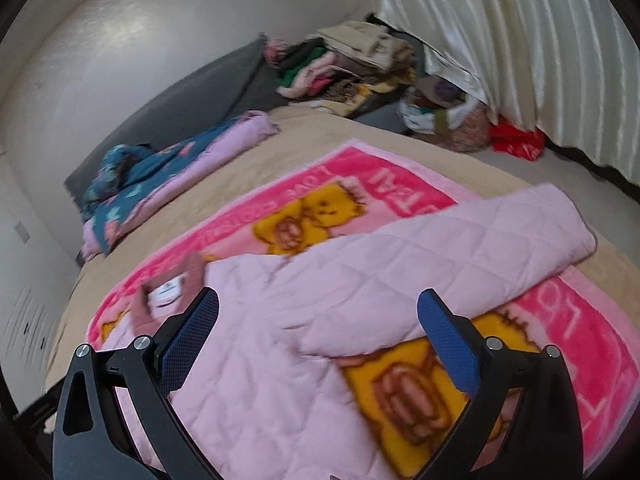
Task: Fold large clothes
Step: 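Move the right tool over the jacket sleeve and lower toward its cuff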
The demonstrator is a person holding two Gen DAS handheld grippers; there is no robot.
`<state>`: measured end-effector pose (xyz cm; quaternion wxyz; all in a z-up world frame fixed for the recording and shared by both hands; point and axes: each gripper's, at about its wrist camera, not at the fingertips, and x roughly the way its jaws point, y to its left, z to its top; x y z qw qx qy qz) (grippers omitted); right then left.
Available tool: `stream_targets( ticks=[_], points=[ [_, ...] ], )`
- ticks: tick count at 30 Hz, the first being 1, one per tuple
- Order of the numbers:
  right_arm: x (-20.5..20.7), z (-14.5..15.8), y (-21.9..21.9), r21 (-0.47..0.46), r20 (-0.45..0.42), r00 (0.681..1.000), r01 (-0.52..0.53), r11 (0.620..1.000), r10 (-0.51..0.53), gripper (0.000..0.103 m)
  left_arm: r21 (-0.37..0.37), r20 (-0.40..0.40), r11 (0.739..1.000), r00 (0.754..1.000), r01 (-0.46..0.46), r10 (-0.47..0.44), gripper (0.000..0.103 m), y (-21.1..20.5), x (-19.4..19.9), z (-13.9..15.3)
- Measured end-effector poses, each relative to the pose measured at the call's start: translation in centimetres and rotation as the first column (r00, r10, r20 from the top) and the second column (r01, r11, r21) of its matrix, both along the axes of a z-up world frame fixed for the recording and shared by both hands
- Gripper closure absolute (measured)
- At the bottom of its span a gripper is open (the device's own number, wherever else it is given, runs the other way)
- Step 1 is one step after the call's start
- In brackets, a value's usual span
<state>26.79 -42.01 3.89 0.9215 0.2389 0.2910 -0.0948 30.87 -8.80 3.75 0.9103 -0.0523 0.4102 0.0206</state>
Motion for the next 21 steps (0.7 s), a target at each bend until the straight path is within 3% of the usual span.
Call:
stream_targets(
  ticks=[10,16,21],
  points=[
    [1.8,-6.5,-6.7,0.061,-0.118,0.977,0.186,0.981,-0.178,0.004,0.041,-0.049,0.999,0.998,0.029,-0.027,0.008,-2.4,2.1,-4.4],
    [1.8,-10.4,-11.2,0.145,-0.199,0.938,0.313,0.938,-0.283,0.004,0.043,-0.09,0.998,0.995,0.037,-0.033,0.008,-2.7,3.1,-6.8],
    [2.2,-13.2,-14.4,0.193,-0.237,0.909,0.389,0.901,-0.342,0.004,0.042,-0.174,0.994,0.981,0.097,-0.088,0.008,-3.0,3.8,-9.2]
  ],
)
